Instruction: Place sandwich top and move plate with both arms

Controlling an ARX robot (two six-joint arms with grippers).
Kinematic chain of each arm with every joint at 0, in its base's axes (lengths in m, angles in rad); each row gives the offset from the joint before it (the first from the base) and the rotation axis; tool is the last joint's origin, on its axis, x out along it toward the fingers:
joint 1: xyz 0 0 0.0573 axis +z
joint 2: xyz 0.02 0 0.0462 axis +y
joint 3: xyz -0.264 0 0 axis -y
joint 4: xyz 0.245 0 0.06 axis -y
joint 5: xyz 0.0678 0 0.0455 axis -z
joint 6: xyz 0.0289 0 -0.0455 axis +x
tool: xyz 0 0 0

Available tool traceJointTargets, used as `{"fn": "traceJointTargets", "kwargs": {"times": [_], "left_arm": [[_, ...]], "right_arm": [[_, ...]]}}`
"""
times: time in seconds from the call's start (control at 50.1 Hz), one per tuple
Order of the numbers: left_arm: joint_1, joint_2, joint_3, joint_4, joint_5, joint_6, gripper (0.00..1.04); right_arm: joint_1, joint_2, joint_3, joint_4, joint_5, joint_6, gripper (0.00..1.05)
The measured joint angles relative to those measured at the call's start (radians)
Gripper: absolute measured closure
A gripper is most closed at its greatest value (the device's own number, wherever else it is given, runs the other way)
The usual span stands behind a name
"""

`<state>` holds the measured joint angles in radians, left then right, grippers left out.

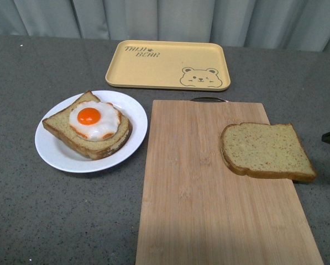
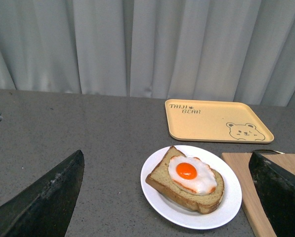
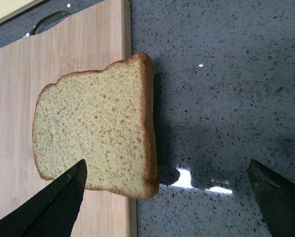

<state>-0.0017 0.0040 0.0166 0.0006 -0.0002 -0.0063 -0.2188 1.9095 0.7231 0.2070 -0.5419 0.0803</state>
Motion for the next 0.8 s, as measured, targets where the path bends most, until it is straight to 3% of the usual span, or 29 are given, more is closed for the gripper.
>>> {"fn": "traceJointTargets", "kwargs": {"times": [0.439,0.798], "left_arm": [[0.0,0.0,0.0,0.0,0.0,0.0,0.07],[0.0,0.0,0.0,0.0,0.0,0.0,0.07]], "right_arm": [[0.121,0.196,0.214,-0.14,0.045,0.022,0.11],[0.143,0.241,0.27,-0.184,0.055,0.042,0.59]]}}
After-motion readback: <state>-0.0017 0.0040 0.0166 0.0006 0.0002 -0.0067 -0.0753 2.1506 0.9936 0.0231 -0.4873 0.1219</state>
